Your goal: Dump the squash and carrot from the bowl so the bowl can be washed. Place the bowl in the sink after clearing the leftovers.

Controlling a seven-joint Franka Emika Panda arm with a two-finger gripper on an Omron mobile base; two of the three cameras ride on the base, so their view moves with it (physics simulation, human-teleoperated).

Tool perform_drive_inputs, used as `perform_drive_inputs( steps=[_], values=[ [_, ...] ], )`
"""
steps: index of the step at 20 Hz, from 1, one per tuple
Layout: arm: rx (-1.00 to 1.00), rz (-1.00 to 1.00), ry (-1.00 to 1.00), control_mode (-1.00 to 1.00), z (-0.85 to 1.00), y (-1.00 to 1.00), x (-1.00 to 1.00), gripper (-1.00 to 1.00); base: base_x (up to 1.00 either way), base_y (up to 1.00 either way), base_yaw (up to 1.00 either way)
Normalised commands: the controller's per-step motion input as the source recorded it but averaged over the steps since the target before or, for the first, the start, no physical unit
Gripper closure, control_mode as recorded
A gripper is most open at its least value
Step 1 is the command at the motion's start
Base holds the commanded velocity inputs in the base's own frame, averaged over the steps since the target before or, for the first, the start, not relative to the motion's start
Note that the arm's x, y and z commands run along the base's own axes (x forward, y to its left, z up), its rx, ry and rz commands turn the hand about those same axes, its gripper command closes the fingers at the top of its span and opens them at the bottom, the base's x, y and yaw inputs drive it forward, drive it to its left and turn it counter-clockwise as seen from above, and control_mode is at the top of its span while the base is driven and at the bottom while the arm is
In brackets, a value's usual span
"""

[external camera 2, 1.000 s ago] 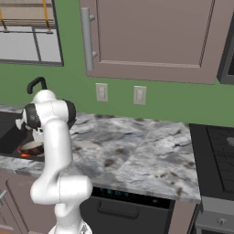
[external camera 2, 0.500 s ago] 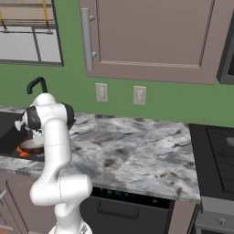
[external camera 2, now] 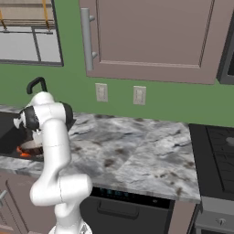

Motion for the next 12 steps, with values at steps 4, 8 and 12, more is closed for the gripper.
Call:
perform_drive_inputs(
  steps=[4, 8, 12],
  values=[
    [0.02, -0.03, -0.12, -1.0, 0.04, -0.84, -0.8, -1.0, 0.0, 0.0, 0.0],
    [0.09, -0.07, -0.18, -1.0, 0.15, -0.95, -0.98, -1.0, 0.0, 0.0, 0.0],
    [0.11, -0.06, -0.28, -1.0, 0.39, -0.76, -1.0, -1.0, 0.0, 0.0, 0.0]
  ],
)
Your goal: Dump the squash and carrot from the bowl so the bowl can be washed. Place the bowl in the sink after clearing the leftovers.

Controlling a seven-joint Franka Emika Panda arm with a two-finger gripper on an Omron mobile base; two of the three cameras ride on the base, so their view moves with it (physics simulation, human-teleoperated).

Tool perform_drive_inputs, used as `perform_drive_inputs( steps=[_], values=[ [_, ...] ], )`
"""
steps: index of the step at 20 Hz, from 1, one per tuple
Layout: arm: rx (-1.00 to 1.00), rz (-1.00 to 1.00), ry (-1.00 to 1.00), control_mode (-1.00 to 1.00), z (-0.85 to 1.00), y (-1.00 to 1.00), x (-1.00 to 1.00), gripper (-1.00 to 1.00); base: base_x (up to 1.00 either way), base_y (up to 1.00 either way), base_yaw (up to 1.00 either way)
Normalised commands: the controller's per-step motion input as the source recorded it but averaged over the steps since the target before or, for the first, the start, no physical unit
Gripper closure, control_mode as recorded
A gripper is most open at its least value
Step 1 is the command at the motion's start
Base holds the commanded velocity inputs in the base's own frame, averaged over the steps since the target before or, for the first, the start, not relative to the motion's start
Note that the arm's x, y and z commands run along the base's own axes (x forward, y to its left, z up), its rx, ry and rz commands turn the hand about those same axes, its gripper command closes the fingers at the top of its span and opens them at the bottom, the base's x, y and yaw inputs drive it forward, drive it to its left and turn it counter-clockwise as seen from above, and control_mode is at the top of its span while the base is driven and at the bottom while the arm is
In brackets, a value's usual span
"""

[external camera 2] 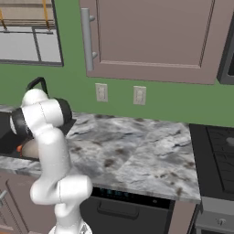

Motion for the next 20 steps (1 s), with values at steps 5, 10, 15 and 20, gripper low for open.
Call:
perform_drive_inputs(
  steps=[5, 10, 15, 20],
  values=[
    [0.09, -0.06, -0.38, -1.0, 0.84, -0.48, -1.0, -1.0, 0.0, 0.0, 0.0],
    [0.09, -0.05, -0.46, -1.0, 0.99, -0.39, -1.0, -1.0, 0.0, 0.0, 0.0],
    [0.13, -0.01, -0.57, -1.0, 1.0, -0.33, -1.0, -1.0, 0.0, 0.0, 0.0],
    [0.14, 0.0, -0.62, -1.0, 1.0, -0.35, -1.0, -1.0, 0.0, 0.0, 0.0]
  ],
)
